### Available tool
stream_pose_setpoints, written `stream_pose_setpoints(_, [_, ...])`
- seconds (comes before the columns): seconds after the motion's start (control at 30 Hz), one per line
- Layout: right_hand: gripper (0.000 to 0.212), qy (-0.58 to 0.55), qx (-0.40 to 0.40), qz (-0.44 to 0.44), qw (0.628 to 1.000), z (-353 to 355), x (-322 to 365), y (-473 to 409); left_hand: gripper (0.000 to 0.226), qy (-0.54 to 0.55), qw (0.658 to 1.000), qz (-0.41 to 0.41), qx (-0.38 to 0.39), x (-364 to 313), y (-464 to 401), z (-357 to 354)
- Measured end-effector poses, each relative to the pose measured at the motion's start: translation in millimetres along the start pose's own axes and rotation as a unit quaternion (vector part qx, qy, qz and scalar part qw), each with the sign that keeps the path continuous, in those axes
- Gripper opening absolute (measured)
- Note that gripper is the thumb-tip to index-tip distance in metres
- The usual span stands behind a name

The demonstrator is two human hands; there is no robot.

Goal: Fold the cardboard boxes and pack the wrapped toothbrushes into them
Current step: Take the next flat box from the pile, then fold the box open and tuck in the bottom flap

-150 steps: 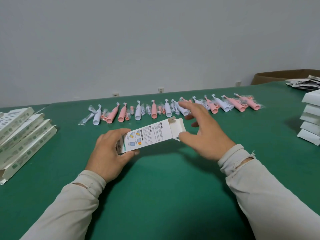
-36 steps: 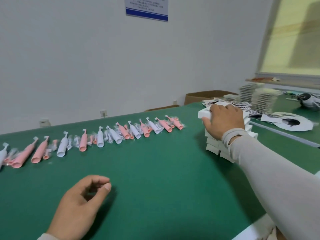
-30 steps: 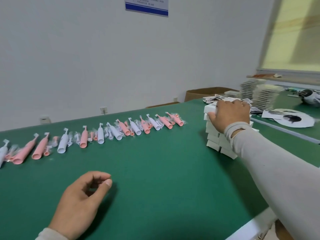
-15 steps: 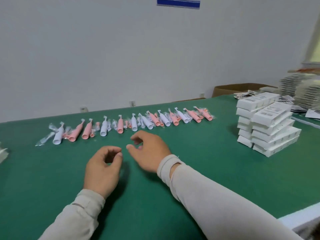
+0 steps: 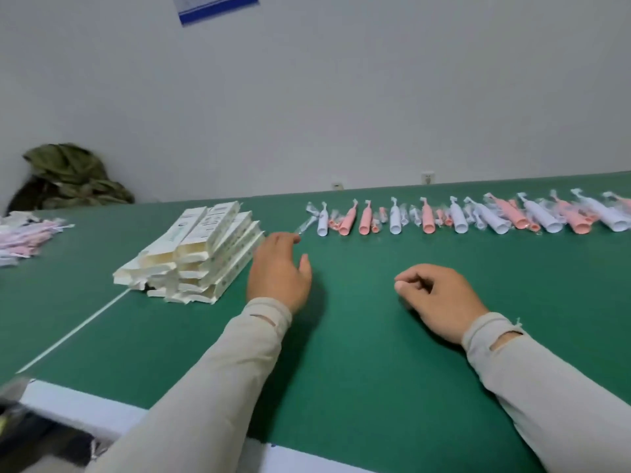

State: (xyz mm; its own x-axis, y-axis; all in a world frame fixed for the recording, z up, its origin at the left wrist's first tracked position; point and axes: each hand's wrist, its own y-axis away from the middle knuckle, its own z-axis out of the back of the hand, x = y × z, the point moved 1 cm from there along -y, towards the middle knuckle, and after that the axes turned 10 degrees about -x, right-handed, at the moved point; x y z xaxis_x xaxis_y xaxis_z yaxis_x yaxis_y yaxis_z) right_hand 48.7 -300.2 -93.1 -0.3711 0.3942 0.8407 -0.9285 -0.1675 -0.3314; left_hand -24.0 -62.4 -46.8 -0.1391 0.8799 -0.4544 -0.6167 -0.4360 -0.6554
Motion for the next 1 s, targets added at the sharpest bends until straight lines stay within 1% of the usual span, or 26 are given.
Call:
stream_pose_setpoints(0.07, [0.009,-0.006,-0.003,0.001,1.000,-1,1,1,0.047,-0.102,0.994,0.003,-0.037,26,-29,23])
stream_pose_setpoints(0.13, [0.009,-0.006,-0.001,0.004,1.000,-1,3,2,0.057,-0.199,0.978,0.037,-0.049,52,-53,42])
stream_pose_setpoints(0.2, [0.010,-0.012,-0.001,0.000,1.000,-2,3,3,0.059,-0.303,0.949,0.081,-0.015,73,-68,55])
stream_pose_setpoints(0.23, [0.011,-0.015,-0.002,-0.002,1.000,-2,3,3,0.053,-0.347,0.932,0.103,0.017,81,-71,59])
stream_pose_setpoints(0.27, [0.011,-0.016,-0.004,-0.004,1.000,-2,4,3,0.043,-0.378,0.917,0.119,0.050,87,-72,62])
stream_pose_setpoints(0.3, [0.011,-0.016,-0.005,-0.005,1.000,-2,4,3,0.032,-0.398,0.906,0.125,0.074,89,-71,63])
stream_pose_setpoints(0.33, [0.011,-0.014,-0.004,-0.005,1.000,-1,4,3,0.027,-0.408,0.901,0.122,0.082,90,-69,64])
stream_pose_setpoints(0.4, [0.011,-0.008,-0.003,-0.006,1.000,-1,4,4,0.026,-0.421,0.899,0.097,0.071,91,-64,62])
stream_pose_setpoints(0.5, [0.011,-0.009,-0.006,-0.012,1.000,-1,4,4,0.025,-0.438,0.896,0.066,0.035,85,-60,63])
stream_pose_setpoints(0.6, [0.012,-0.018,-0.020,-0.011,1.000,0,3,5,0.029,-0.394,0.917,0.045,-0.041,78,-60,70])
stream_pose_setpoints(0.63, [0.013,-0.019,-0.029,-0.006,0.999,0,3,5,0.029,-0.353,0.932,0.032,-0.080,74,-59,72])
stream_pose_setpoints(0.7, [0.012,-0.040,-0.053,-0.001,0.998,0,5,4,0.024,-0.228,0.960,-0.001,-0.160,55,-54,73])
stream_pose_setpoints(0.77, [0.008,-0.109,-0.076,-0.021,0.991,0,10,1,0.020,-0.130,0.970,-0.071,-0.194,22,-40,64])
stream_pose_setpoints(0.8, [0.005,-0.162,-0.083,-0.046,0.982,1,14,0,0.019,-0.099,0.969,-0.123,-0.192,2,-30,54])
stream_pose_setpoints(0.83, [0.009,-0.223,-0.083,-0.080,0.968,2,18,-1,0.017,-0.067,0.965,-0.178,-0.181,-20,-18,42])
stream_pose_setpoints(0.87, [0.016,-0.287,-0.076,-0.120,0.947,4,22,-1,0.014,-0.035,0.958,-0.230,-0.165,-40,-6,28])
stream_pose_setpoints(0.93, [0.030,-0.406,-0.054,-0.184,0.893,11,26,-1,0.013,0.014,0.936,-0.325,-0.133,-78,16,-1])
stream_pose_setpoints(1.0, [0.029,-0.494,-0.068,-0.215,0.839,20,26,-3,0.023,0.059,0.914,-0.393,-0.076,-106,32,-27])
